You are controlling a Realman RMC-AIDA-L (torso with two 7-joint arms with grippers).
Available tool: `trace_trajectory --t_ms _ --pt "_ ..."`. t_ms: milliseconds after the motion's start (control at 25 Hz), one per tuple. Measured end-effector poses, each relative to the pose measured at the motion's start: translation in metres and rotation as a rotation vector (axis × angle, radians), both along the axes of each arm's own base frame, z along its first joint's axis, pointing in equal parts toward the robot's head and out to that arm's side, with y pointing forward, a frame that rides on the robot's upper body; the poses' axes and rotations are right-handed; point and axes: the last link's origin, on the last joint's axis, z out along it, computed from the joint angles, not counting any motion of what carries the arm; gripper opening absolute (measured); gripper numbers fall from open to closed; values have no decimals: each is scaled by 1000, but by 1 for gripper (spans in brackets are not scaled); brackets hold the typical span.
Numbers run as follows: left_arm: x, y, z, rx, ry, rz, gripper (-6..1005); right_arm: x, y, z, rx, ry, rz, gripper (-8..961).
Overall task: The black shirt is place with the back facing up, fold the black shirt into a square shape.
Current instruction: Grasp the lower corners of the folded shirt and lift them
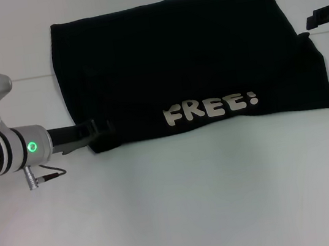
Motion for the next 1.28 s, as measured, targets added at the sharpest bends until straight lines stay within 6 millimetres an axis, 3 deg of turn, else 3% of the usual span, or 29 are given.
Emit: trace_trajectory --t_ms 320,680,880,1000,1280 --pt "4 -2 -9 -37 11 -14 436 0 0 0 -2 1 -1 720" --pt "4 1 1 -26 4 -14 274 2 -1 0 -3 1 -4 719" --pt "5 1 -1 -35 8 -17 81 3 -2 1 -2 0 -5 720" --pt "5 1 0 -38 9 -19 34 3 -2 1 -2 -1 -5 720" --pt "10 2 29 -63 -72 -63 3 11 -11 -1 -60 -36 12 719"
